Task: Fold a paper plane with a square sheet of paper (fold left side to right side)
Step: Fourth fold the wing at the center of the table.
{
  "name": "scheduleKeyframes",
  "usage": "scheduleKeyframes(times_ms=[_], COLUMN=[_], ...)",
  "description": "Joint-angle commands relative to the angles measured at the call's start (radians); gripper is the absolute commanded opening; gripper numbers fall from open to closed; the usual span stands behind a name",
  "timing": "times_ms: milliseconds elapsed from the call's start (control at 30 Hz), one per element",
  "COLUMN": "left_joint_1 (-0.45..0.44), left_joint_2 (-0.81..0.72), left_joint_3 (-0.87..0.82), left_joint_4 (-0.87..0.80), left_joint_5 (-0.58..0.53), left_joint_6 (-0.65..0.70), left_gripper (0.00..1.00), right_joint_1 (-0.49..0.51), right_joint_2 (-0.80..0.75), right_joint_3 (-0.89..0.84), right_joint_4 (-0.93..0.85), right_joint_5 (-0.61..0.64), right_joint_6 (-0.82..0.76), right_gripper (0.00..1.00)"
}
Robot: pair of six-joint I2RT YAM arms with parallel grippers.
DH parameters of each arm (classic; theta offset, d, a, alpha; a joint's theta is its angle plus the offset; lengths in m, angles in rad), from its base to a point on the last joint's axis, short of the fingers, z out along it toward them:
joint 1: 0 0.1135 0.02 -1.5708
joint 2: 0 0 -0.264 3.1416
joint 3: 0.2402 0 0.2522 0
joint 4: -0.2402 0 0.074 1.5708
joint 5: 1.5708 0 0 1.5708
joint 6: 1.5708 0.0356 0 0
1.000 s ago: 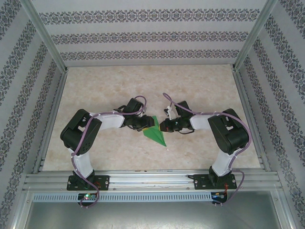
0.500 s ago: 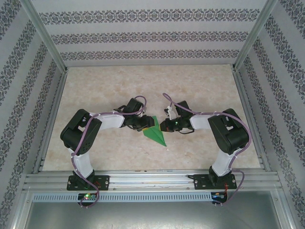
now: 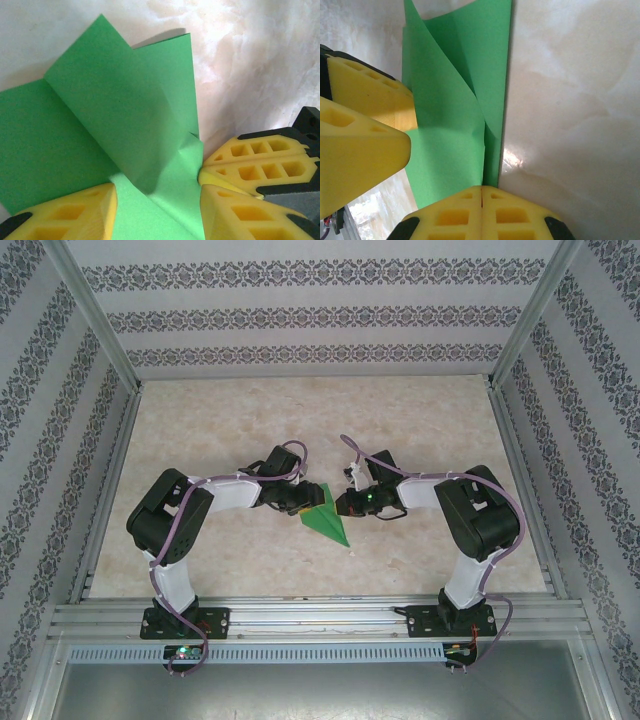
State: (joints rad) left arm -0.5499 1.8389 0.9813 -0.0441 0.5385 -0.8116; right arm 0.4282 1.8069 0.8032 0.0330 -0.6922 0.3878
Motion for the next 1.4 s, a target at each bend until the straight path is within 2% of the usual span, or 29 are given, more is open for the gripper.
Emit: scheduleKeyframes(times_ms=[0,200,400,467,667,733,1033,1367], left_joint_1=[-0.010,-0.010,-0.008,-0.009,-0.008,-0.009,-0.008,-0.008], left_joint_2=[-0.019,-0.060,-0.126,-0.129,-0.056,-0.033,0.044,0.089], left_joint_3=[0.004,0.024,0.038,0.035,0.046,0.060,0.091,0.049], left_joint_4=[0.015,0.002,-0.092,-0.081,0.010,0.011,0.002,0.003], left_joint_5=[0.025,0.048,-0.001,0.013,0.104,0.110,0.099,0.064], left_joint_6=[-0.004,-0.012,0.027,0.025,-0.004,0.001,0.021,0.026], left_gripper=[0.48,0.50,0.50,0.46,0.18,0.14,0.11,0.06], right_joint_1=[0.017,0.029,0.030,0.032,0.034,0.035,0.038,0.038], right_joint_2=[0.056,0.077,0.080,0.078,0.073,0.072,0.070,0.071], right_joint_3=[-0.007,-0.001,0.005,0.007,0.010,0.009,0.012,0.022], right_joint_4=[-0.049,-0.067,-0.079,-0.088,-0.102,-0.104,-0.124,-0.153], right_joint_5=[0.091,0.111,0.119,0.126,0.139,0.140,0.150,0.168], right_joint_6=[-0.027,-0.024,-0.024,-0.027,-0.032,-0.031,-0.039,-0.053], right_gripper=[0.00,0.00,0.00,0.00,0.00,0.00,0.00,0.00])
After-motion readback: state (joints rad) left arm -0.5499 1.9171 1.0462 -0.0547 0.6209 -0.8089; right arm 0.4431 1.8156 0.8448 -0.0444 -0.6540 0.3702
